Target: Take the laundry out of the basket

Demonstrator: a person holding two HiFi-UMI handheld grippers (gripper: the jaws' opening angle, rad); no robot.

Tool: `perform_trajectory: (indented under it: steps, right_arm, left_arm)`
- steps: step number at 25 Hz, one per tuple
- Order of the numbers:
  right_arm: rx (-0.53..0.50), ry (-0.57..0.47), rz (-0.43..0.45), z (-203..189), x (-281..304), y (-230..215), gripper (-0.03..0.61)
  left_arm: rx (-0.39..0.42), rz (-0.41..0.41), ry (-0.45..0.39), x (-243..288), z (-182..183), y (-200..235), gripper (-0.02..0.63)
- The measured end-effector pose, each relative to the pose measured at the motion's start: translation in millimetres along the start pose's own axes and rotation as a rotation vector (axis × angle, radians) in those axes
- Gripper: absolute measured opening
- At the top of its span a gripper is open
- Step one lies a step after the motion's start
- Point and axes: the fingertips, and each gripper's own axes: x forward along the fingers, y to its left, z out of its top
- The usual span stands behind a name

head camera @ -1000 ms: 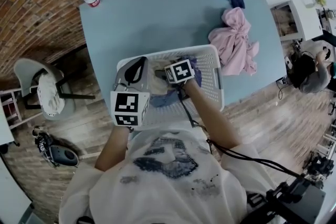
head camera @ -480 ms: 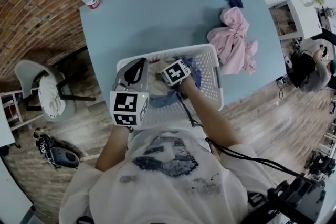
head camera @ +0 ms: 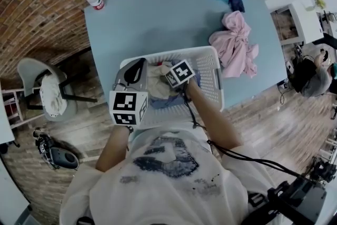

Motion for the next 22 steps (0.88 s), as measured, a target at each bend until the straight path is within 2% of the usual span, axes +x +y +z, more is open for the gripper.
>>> perform_trajectory:
  steps: [5, 12, 19, 22]
  right_arm:
    - [0.034, -0.054, 0.047, 5, -17, 9, 0.187]
    - [0.158, -0.218, 0.148, 12, -51, 27, 0.187]
    - [0.166, -0.461, 0.161, 23, -103, 42, 0.189]
    - [0.177, -0.534, 0.152, 24, -123, 49, 0.189]
  left_arm:
    - [-0.008, 0.013, -0.012, -6, 4, 2, -0.008]
    - [-0.006, 0.025, -0.042, -24, 6, -3, -0.008]
    - [0.016, 0.061, -0.063, -47, 7, -1, -0.008]
    - [0.029, 0.070, -0.071, -56, 6, -1, -0.008]
